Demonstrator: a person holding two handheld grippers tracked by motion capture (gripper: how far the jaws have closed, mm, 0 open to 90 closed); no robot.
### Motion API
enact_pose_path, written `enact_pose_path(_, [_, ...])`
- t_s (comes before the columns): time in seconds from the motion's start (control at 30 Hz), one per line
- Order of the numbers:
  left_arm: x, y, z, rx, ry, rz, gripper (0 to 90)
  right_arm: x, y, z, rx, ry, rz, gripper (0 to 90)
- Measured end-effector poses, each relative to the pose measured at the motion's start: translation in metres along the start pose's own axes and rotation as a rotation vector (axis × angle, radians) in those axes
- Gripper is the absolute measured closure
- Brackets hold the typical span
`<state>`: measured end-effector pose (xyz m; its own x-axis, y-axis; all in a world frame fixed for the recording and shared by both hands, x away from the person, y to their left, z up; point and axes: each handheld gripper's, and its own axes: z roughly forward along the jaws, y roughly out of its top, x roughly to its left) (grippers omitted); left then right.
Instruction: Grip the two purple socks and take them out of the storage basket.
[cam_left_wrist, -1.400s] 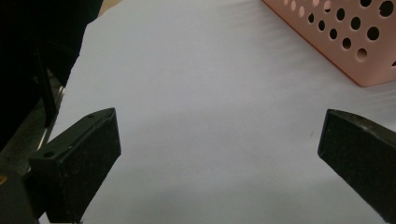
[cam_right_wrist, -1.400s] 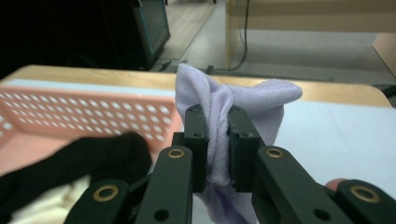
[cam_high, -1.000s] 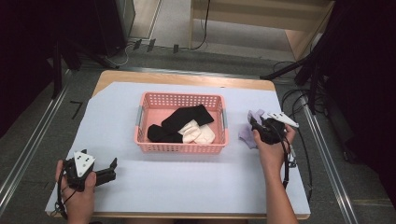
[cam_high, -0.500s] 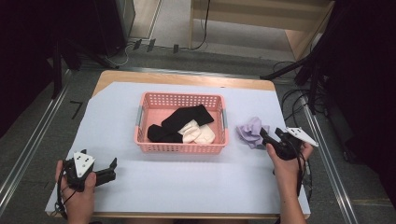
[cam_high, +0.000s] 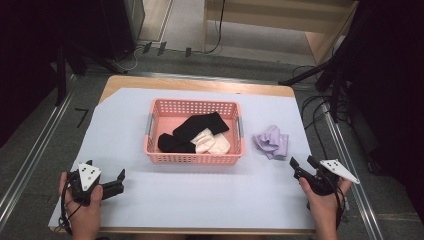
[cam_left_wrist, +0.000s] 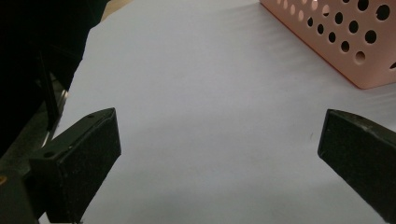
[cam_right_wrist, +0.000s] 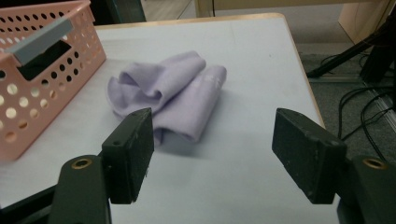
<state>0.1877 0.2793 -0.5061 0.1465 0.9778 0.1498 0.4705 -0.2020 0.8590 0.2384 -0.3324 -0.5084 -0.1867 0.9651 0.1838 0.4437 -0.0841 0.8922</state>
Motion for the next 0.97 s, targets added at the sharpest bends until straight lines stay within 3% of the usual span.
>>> enact_pose_path(0.23, [0.000, 0.000, -0.001, -0.002, 0.002, 0.000, 0.1, -0.008, -0.016, -0.014, 0.005, -0.004, -0.020, 28.4])
enact_pose_path(0.47, [0.000, 0.000, -0.001, -0.002, 0.000, -0.004, 0.1, -0.018, -0.029, -0.028, -0.011, -0.016, 0.005, 22.8])
enact_pose_path(0.57, [0.000, 0.000, -0.001, -0.001, 0.000, -0.004, 0.1, -0.021, -0.032, -0.034, -0.054, -0.007, 0.043, 16.8])
enact_pose_path(0.7, [0.000, 0.000, -0.001, -0.005, 0.001, -0.005, 0.1, -0.022, -0.033, -0.034, -0.061, 0.001, 0.048, 14.2])
enact_pose_path(0.83, [0.001, 0.000, -0.001, -0.002, -0.003, -0.009, 0.1, -0.019, -0.034, -0.035, -0.069, -0.019, 0.010, 14.2])
enact_pose_path(0.97, [0.001, 0.000, -0.001, -0.002, -0.003, -0.004, 0.1, -0.019, -0.034, -0.034, -0.057, -0.021, 0.024, 14.2])
